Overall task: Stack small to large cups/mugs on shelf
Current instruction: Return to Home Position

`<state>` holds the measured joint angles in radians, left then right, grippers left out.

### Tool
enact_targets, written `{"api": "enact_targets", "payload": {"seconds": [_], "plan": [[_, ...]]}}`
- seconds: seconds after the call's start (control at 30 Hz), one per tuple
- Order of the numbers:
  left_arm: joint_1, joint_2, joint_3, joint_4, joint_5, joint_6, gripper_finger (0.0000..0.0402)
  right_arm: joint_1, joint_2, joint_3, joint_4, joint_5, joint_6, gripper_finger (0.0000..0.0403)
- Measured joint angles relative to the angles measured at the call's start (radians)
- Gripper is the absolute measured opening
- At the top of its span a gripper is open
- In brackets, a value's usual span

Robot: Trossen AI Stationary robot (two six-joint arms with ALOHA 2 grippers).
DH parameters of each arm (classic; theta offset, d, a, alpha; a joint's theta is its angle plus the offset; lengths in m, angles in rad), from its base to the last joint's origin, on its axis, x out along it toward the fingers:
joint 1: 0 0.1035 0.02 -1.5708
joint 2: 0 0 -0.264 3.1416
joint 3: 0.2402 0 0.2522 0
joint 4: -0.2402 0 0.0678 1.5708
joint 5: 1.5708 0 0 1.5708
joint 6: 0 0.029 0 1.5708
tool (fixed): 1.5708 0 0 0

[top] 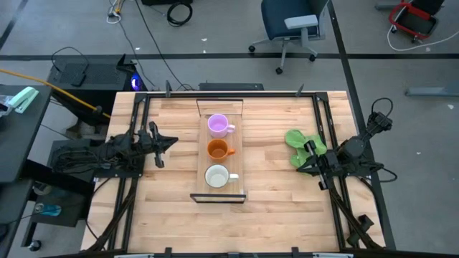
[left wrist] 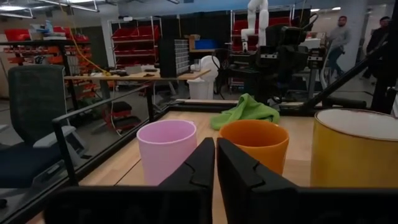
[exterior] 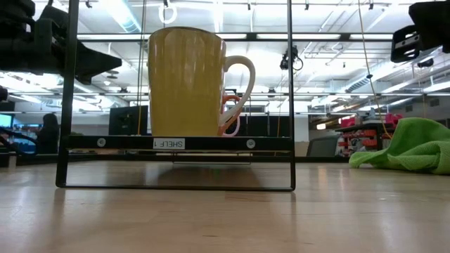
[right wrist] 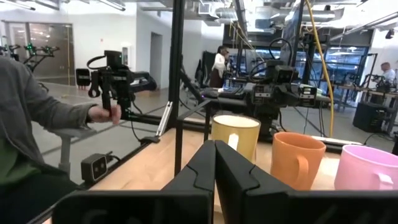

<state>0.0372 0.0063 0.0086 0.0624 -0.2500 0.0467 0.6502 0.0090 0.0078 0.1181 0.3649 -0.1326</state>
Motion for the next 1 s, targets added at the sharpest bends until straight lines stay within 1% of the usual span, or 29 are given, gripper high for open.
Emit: {"api": "enact_targets", "payload": {"seconds": [0.17,0.5,0.8,1.0], "plan": [[0.0,0.0,0.0,0.0,0.0,0.0,0.0032,0.0,0.0,0.0,-0.001,0.0,0.001,0.0013],[0.0,0.0,-0.001,-0.002,0.0,-0.009,0.0021,0.0,0.0,0.0,-0.001,0.0,0.002,0.0013],[0.0,0.0,-0.001,-0.002,0.0,-0.009,0.0032,0.0,0.0,0.0,-0.001,0.0,0.002,0.0013],[0.0,0.0,-0.001,-0.002,0.0,-0.01,0.0025,0.0,0.0,0.0,-0.001,0.0,0.002,0.0013]]}}
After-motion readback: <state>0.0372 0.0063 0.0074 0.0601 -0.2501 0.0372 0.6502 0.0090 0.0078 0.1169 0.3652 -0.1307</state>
